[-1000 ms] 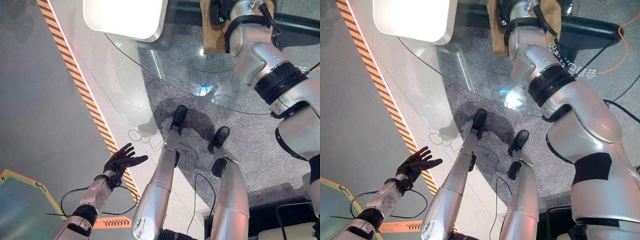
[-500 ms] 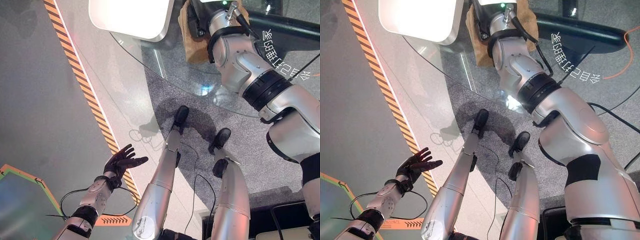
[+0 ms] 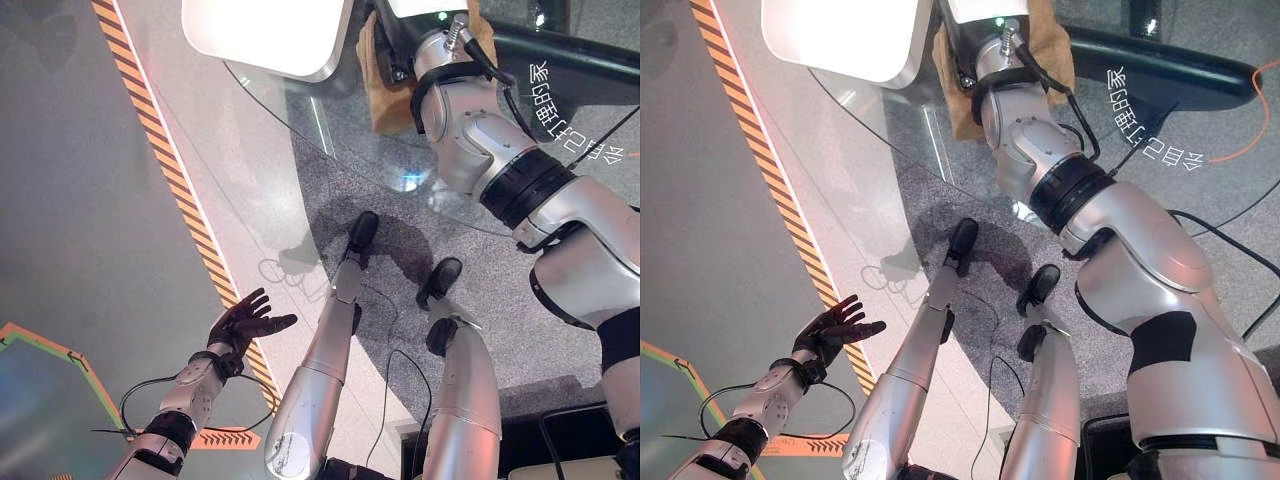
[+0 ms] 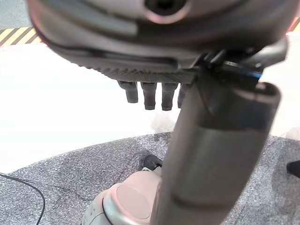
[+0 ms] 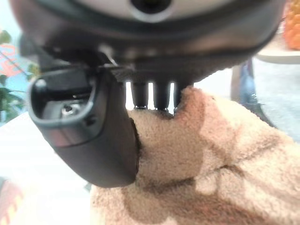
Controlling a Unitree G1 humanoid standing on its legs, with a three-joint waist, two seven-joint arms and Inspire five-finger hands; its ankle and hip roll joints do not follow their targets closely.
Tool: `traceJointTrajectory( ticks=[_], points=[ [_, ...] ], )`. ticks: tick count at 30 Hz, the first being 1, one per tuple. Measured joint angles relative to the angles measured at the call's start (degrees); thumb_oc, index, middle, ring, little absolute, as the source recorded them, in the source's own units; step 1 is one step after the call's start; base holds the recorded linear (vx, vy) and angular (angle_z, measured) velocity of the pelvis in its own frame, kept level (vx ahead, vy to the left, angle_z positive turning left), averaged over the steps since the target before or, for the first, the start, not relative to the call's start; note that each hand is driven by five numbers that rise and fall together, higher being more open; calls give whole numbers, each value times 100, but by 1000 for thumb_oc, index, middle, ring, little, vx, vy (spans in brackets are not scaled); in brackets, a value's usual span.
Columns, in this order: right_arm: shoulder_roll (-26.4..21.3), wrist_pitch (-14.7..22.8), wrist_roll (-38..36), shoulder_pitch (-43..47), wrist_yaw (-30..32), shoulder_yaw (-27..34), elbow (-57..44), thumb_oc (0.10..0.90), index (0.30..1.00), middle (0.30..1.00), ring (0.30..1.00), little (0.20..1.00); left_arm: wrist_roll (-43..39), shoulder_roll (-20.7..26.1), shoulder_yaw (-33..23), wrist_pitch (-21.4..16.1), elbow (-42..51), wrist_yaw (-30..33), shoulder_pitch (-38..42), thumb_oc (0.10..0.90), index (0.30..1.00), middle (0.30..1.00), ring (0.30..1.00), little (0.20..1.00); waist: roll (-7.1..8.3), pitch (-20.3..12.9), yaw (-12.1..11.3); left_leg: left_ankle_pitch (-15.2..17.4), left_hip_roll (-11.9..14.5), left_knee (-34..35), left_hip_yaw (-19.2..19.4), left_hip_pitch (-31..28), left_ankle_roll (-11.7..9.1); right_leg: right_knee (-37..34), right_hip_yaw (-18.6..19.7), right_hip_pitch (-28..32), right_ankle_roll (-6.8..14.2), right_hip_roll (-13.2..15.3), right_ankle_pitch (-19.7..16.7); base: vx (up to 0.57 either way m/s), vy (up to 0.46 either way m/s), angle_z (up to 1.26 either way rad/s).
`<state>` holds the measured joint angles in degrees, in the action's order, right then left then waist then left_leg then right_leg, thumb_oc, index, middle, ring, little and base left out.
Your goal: Wipe the table with a cloth and put it in the basket.
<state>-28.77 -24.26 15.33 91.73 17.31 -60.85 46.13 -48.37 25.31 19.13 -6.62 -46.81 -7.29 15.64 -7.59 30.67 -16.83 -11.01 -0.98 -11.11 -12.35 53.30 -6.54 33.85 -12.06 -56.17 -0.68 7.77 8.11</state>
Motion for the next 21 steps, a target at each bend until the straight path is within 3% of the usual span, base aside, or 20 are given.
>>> traceJointTrajectory(
  ticks=[7, 10, 16, 21],
  points=[
    [-8, 221, -897, 236, 630, 238, 1084, 100, 300, 300, 300, 200, -25, 1, 58, -178, 92, 29, -4, 800, 900, 900, 900, 900, 0, 0, -94, -10, -37, -19, -72, 36, -10, -5, -31, 1, 17, 20, 11, 5, -6, 4],
    [-255, 332, -1213, 346, 801, 456, 1455, 100, 300, 300, 300, 200, -270, 7, 68, -345, 253, 53, -15, 800, 900, 900, 900, 900, 0, 0, -87, -10, -82, -60, -76, 92, -1, -11, -28, -18, 48, 52, 3, 5, 17, 3],
    [-921, 500, -1766, 386, 1021, 644, 1554, 100, 300, 300, 300, 200, -824, 116, 41, -625, 580, 182, -13, 800, 900, 900, 900, 900, 4, -1, 75, -16, -150, -105, -75, 146, 36, -36, -24, -22, 121, 110, -28, -2, -3, 2],
    [-1336, 637, -2302, 260, 1267, 1011, 1460, 100, 300, 300, 300, 200, -1170, 429, -295, -935, 781, 772, 25, 800, 900, 900, 900, 900, 51, 2, 420, 14, -146, -203, 0, 182, 114, -108, 25, 2, 167, 72, -127, -7, -19, -6]
  ],
)
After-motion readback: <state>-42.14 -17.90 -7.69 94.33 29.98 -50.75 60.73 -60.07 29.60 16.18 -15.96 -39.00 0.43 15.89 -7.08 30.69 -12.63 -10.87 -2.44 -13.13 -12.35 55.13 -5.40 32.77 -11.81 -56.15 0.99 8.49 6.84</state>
